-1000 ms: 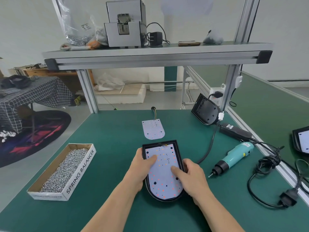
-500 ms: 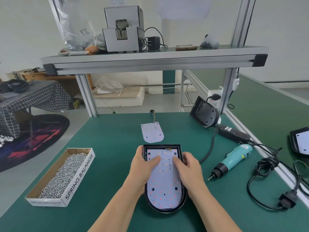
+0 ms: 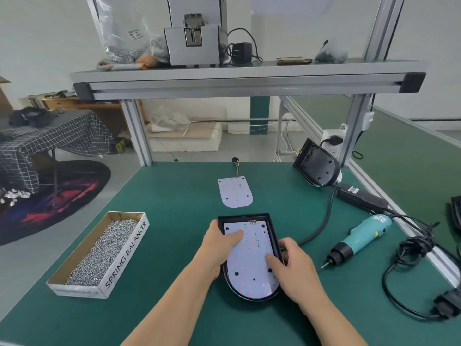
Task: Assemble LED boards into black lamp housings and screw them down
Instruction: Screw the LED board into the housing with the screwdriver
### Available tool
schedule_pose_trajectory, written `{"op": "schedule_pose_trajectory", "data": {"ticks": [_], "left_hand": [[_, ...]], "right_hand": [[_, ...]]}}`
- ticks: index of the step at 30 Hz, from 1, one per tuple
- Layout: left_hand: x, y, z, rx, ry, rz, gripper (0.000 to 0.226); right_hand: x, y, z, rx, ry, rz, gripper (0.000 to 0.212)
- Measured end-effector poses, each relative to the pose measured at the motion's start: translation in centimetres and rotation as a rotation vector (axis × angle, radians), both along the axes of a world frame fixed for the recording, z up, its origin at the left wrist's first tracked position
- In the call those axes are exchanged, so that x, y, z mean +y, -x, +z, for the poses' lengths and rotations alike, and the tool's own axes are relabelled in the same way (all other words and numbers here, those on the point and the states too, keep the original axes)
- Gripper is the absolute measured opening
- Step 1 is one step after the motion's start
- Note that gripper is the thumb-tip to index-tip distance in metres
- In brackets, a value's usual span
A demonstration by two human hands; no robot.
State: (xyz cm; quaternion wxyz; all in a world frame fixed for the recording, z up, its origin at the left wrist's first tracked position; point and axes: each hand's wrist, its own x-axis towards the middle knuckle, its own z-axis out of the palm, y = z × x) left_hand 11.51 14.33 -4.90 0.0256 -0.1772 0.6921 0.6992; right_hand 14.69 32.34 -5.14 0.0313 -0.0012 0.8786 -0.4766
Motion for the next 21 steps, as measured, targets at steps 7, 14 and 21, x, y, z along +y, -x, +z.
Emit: {"op": "schedule_pose_trajectory", "data": {"ticks": [7, 14, 21], "left_hand": [[-9.6, -1.8, 4.1, 0.075, 0.821, 0.260, 0.012], [-21.3, -2.6, 5.4, -0.333, 1.287, 0.176, 0.022], [-22.3, -2.2, 3.3, -0.251, 1.319, 0.086, 0.018]], "right_hand": [[0.5, 0.1, -0.9, 0.037, 0.073, -0.057, 0.019], [0.1, 0.3, -1.2, 0.048, 0.086, -0.042, 0.018], [0.1, 0.3, -1.4, 0.066, 0.078, -0.045, 0.019]]}}
